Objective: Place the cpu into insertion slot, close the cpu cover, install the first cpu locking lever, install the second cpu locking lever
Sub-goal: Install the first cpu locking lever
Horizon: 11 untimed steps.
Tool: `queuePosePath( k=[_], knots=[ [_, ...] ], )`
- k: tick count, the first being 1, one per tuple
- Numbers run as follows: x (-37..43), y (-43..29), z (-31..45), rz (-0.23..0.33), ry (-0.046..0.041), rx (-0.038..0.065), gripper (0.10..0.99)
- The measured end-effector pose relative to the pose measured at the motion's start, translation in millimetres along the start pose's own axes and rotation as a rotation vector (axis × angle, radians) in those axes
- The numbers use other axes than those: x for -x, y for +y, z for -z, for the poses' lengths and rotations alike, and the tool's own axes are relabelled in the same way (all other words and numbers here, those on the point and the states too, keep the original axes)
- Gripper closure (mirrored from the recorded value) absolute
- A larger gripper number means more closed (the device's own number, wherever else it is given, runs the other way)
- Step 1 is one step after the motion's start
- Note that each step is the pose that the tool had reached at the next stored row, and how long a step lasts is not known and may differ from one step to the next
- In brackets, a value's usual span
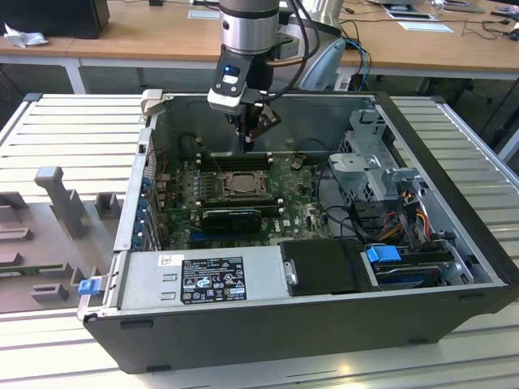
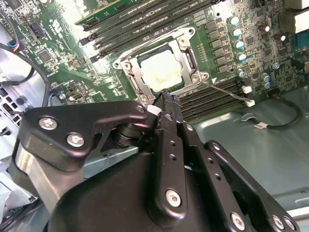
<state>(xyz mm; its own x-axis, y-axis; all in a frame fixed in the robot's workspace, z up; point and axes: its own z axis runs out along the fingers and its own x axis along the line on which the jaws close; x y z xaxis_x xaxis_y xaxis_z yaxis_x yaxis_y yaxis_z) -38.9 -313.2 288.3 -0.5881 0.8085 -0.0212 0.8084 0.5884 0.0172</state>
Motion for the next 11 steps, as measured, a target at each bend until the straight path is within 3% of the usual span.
queuePosePath(
  k=[11],
  knots=[
    [0.0,0.0,0.0,0.054,0.0009,0.001,0.980]
  ],
)
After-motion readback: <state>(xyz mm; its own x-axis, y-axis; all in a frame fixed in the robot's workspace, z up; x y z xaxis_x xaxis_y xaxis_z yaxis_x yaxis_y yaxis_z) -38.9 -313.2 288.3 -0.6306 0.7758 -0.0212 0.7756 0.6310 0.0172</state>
